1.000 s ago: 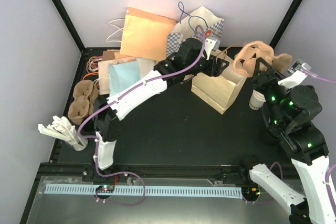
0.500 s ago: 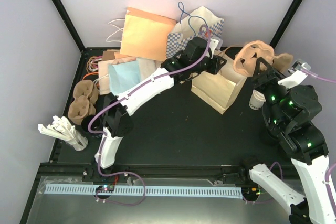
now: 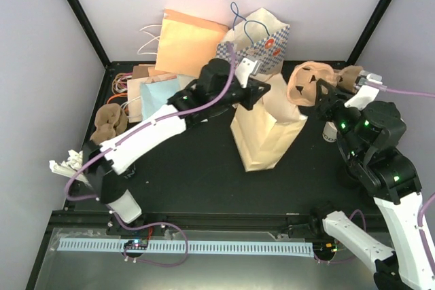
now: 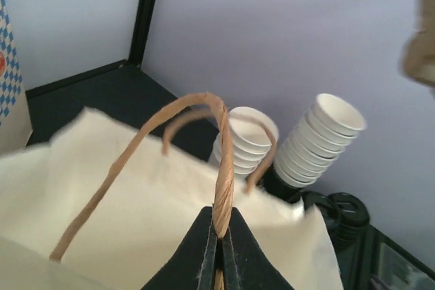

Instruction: Pack the takeout coffee

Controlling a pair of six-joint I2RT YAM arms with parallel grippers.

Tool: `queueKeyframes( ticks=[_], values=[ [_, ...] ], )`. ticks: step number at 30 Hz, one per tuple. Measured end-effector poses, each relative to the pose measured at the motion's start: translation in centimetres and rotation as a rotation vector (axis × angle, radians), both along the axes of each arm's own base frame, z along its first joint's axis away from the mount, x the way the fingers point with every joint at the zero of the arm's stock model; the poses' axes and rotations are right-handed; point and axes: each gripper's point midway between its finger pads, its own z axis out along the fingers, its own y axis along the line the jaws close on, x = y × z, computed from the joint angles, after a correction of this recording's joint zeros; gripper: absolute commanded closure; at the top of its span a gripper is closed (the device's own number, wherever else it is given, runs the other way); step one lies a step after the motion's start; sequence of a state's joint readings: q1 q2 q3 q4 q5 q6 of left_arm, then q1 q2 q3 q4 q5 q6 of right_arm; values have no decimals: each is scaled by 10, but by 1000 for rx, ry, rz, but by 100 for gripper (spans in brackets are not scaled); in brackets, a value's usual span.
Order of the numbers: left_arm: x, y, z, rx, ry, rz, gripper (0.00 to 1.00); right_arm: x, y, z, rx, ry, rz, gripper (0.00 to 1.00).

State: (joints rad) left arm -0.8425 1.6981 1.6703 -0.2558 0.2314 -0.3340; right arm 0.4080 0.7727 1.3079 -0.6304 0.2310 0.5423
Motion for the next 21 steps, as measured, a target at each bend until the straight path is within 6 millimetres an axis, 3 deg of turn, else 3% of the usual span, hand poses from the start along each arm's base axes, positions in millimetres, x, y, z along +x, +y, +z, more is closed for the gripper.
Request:
queueKeyframes(
  ticks=[3,5,12,14,17,21],
  values=[
    [-18,21,12,-51,-14,-51,97,-3,12,1,-48,-1,76,56],
    [-26,35,10,-68,-7,-79,97,-3,20,3,-70,-7,123,55],
    [-64,70,-44,-28,84,-179,97,4,55,-11,-141,29,303,56],
    [-77,78,-50,-22,88,-201,97,8,67,-18,-156,50,363,55],
    [-94,95,-44,-32,55,-197,96,14,88,-32,-171,89,468,55],
    [-108,122,-19,-73,-34,-134,93,10,107,-42,-170,95,582,55]
  ],
)
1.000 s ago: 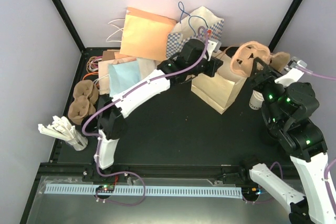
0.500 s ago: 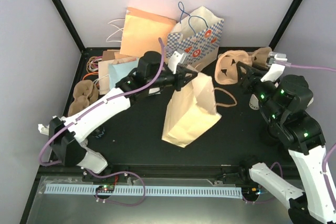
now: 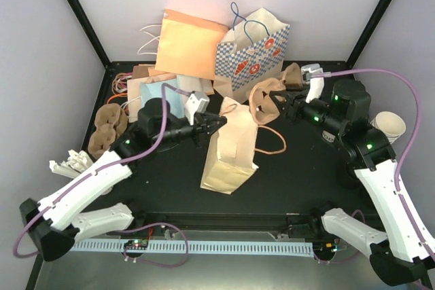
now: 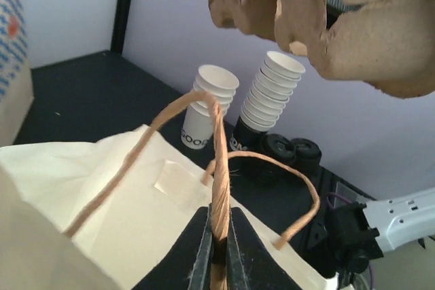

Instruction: Pack the takeout coffee

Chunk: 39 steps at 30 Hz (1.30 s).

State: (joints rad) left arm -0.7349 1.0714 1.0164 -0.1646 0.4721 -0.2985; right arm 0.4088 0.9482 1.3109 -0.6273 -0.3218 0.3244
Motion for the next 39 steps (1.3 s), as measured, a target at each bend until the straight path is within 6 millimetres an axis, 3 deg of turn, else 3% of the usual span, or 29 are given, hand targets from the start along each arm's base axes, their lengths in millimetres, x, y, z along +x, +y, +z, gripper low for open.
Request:
queueKeyframes(
  ticks=[4,9,13,19,30,35,39],
  values=[
    [-4,21,9,-25,-51,81,90,-9,14,3,22,-23,97,56],
    [7,35,-11,24,-29,185,83,-19,36,12,63,-48,242,56],
    [13,46,-30,78,14,261,79,-20,62,8,64,-16,367,56],
    [11,60,-30,88,23,312,73,-27,102,1,18,17,519,56],
    [17,84,-40,210,66,434,73,-46,130,9,-36,14,707,56],
    [18,96,-53,262,104,488,74,-58,153,-7,-99,61,807,57],
    [18,103,-53,257,117,525,74,-63,172,-29,-166,119,864,60]
  ],
)
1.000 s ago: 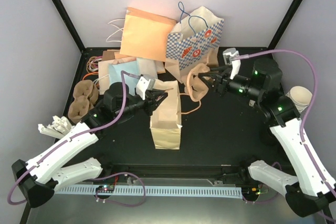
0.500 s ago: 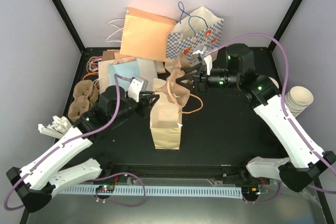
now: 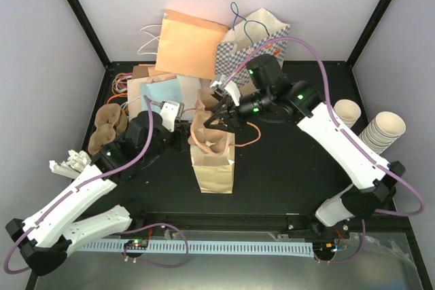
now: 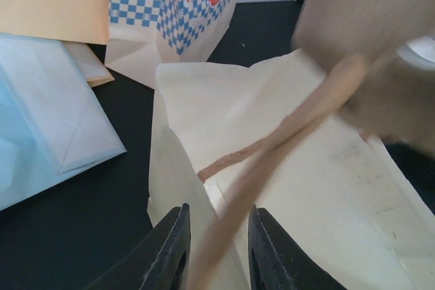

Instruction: Pack the takeout coffee

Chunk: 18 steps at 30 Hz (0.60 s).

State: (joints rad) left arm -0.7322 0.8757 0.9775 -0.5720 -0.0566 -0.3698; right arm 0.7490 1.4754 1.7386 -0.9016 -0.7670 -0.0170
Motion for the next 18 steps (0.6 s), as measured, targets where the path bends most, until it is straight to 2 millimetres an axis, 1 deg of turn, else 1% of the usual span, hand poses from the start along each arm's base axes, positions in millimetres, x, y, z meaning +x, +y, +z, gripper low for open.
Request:
queueKeyframes(
  ticks=[2,3,8,10,12,13,18],
  values=[
    [-1,4,4,-11,-7,17,74,-1,8,-10,-41,15,22,65],
    [-2,6,6,-18,-13,24,74,-1,12,-14,-59,19,30,66],
    [-2,14,11,-28,-24,56,76,7,22,-39,-153,46,42,66],
    [-2,16,8,-20,-20,64,81,11,21,-53,-201,56,27,65],
    [-2,17,6,-12,-14,69,86,14,18,-60,-234,51,12,65],
    [-2,18,4,-9,-12,73,88,15,16,-62,-245,45,6,65],
    [0,21,4,0,-14,90,94,18,9,-72,-292,10,-6,65]
  ],
)
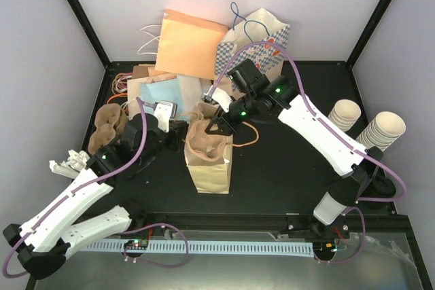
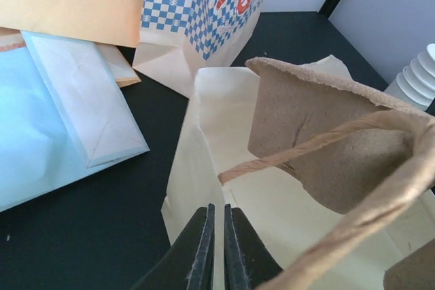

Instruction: Pack the takeout coffee

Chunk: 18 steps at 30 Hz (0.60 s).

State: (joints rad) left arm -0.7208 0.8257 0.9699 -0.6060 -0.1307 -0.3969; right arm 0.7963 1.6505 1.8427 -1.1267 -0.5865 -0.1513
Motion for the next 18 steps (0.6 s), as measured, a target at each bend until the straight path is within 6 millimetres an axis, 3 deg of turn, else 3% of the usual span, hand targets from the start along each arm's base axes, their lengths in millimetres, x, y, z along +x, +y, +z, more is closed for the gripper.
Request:
queueKeyframes(
  ticks=[5,10,18],
  values=[
    [1,2,0,4,-3,11,99,3,-6,-6,-44,-36,5,65],
    [4,6,0,10,-8,26,98,20,-3,-9,-91,-80,-26,64],
    [7,9,0,23,-15,36,98,34,-10,-33,-211,-149,-60,64]
  ],
)
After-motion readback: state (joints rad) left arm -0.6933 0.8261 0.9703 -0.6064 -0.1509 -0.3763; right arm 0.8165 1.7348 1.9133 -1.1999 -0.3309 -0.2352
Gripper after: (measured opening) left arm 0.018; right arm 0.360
